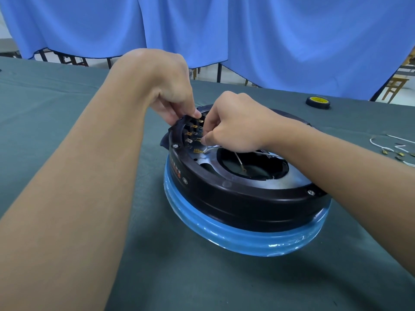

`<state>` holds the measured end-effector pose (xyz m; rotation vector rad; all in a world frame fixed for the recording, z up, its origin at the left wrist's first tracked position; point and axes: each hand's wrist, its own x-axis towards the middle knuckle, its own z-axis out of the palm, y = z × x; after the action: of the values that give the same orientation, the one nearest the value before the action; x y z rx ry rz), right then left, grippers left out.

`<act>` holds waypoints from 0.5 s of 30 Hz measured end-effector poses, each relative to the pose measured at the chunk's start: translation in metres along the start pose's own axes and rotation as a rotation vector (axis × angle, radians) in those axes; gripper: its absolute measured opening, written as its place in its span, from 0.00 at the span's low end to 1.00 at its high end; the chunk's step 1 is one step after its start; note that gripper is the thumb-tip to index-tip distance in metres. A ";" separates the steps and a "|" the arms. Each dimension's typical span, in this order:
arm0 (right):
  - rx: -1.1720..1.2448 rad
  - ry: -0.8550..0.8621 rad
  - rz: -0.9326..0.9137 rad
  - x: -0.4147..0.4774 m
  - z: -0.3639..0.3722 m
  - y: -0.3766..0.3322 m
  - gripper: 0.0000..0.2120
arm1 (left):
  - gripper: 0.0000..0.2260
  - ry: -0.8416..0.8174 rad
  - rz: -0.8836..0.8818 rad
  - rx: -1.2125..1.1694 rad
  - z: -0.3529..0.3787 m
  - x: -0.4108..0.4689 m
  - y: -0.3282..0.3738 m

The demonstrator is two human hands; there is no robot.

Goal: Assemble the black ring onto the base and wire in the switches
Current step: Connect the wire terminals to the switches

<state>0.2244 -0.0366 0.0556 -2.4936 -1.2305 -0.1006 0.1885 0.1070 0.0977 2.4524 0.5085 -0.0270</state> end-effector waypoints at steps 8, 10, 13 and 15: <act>-0.002 0.009 -0.008 0.001 0.001 0.000 0.08 | 0.08 0.009 0.002 0.001 0.000 0.000 0.000; -0.006 0.012 0.002 0.001 0.001 -0.001 0.08 | 0.08 0.012 0.005 -0.005 0.001 0.000 0.000; -0.007 0.016 0.004 0.001 0.002 -0.002 0.09 | 0.09 0.014 0.007 -0.025 0.001 0.001 -0.001; -0.001 0.014 0.014 0.002 0.003 -0.002 0.09 | 0.09 0.012 0.009 -0.035 0.001 0.001 -0.002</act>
<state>0.2235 -0.0333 0.0537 -2.4975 -1.2079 -0.1156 0.1889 0.1076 0.0957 2.4218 0.4987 0.0006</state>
